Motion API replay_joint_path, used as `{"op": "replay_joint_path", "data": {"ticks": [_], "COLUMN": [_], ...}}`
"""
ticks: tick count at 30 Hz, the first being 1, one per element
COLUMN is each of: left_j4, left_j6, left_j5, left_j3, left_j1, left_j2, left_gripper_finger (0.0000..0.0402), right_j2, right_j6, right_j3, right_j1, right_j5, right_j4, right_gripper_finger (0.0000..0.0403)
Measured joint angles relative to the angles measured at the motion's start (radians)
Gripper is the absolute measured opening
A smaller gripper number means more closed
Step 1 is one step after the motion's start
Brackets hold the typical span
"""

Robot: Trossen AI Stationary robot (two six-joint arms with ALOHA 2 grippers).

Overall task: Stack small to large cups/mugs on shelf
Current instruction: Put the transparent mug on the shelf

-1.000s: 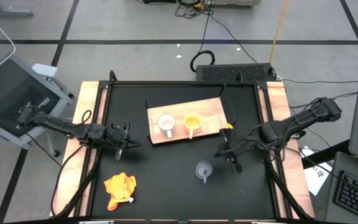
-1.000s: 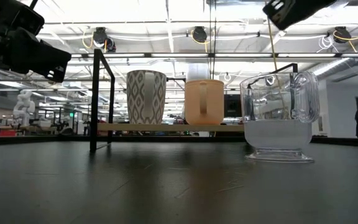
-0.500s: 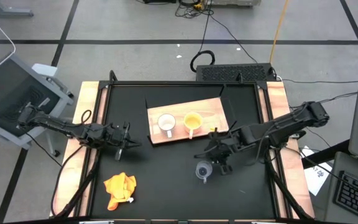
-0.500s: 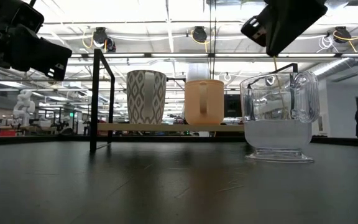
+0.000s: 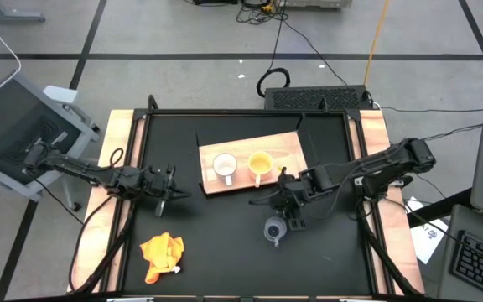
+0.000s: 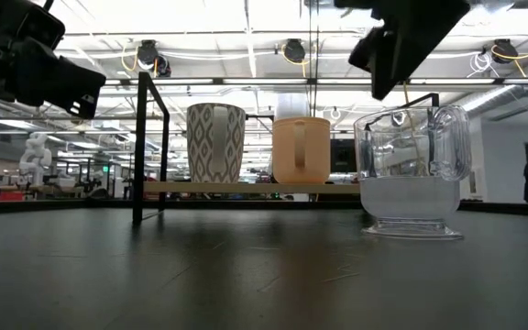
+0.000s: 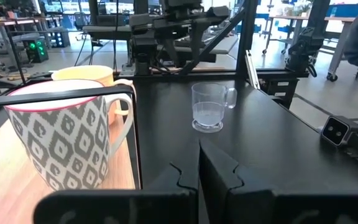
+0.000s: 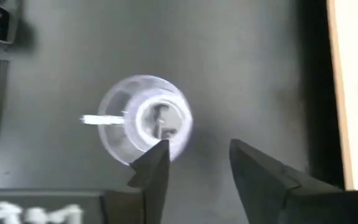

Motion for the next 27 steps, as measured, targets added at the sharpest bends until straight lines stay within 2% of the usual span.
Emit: {"op": "replay_joint_path", "data": {"ticks": [7,13,27], "left_j4": [-0.003,-0.003,-0.026], "left_j6": [0.002,0.004,0.006], "left_j5": [0.0,0.0,0.0], "left_j3": [0.0,0.0,0.0], "left_j1": [0.0,0.0,0.0], "left_j2": [0.0,0.0,0.0], "left_gripper_finger": [0.001,0.001,0.001], "right_j2": [0.0,0.001,0.001], "right_j6": [0.037,0.063,0.057], "right_j3": [-0.005,-0.043,-0.11], "right_j1": [-0.036,-0.041,-0.043], "right_j5": [0.0,-0.052,-0.054], "right_j4": [-0.004,0.039,0.12], "right_gripper_finger": [0.0195,0.0196,0.0196]}}
